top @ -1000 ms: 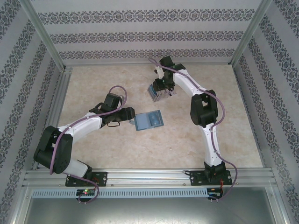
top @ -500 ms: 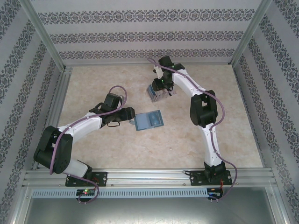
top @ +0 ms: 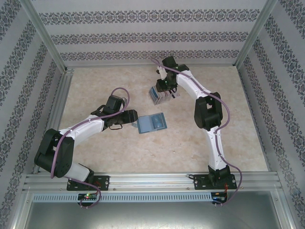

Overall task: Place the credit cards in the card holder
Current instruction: Pick up the credit card from the storage box.

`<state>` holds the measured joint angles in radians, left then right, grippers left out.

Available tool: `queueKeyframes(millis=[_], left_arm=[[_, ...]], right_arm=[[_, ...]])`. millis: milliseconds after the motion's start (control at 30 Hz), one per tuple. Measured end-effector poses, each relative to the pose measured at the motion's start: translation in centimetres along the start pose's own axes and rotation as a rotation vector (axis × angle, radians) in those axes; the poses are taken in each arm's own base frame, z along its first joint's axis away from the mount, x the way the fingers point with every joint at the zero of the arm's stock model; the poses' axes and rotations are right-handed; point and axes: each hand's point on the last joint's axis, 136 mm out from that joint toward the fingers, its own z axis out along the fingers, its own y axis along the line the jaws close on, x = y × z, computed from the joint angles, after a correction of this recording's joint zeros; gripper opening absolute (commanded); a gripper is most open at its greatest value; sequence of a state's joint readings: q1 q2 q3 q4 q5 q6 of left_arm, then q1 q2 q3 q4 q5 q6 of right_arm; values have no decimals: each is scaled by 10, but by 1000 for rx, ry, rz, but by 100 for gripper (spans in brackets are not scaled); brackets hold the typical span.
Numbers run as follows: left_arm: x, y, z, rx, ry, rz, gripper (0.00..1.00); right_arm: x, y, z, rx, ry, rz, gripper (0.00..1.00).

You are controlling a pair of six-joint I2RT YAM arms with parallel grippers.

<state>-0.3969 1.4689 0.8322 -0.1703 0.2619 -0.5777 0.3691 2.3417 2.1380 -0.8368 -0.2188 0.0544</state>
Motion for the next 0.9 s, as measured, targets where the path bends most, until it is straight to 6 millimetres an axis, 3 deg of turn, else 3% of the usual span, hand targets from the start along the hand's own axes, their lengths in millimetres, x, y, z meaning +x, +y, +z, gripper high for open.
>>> queueKeyframes(millis=[167,400,667,900], left_arm=[[0,0,0,0,0,0,70],[0,0,0,0,0,0,70],[0,0,0,0,1,0,69],[0,0,0,0,1,0,69]], right_arm=[[-1,0,-2,-7,-4,5,18],[-3,-3,-6,-3,-12,9,11],[-15,-6,-40,2,-75,17,1],[-15,-6,-64,3,-117,17,0]])
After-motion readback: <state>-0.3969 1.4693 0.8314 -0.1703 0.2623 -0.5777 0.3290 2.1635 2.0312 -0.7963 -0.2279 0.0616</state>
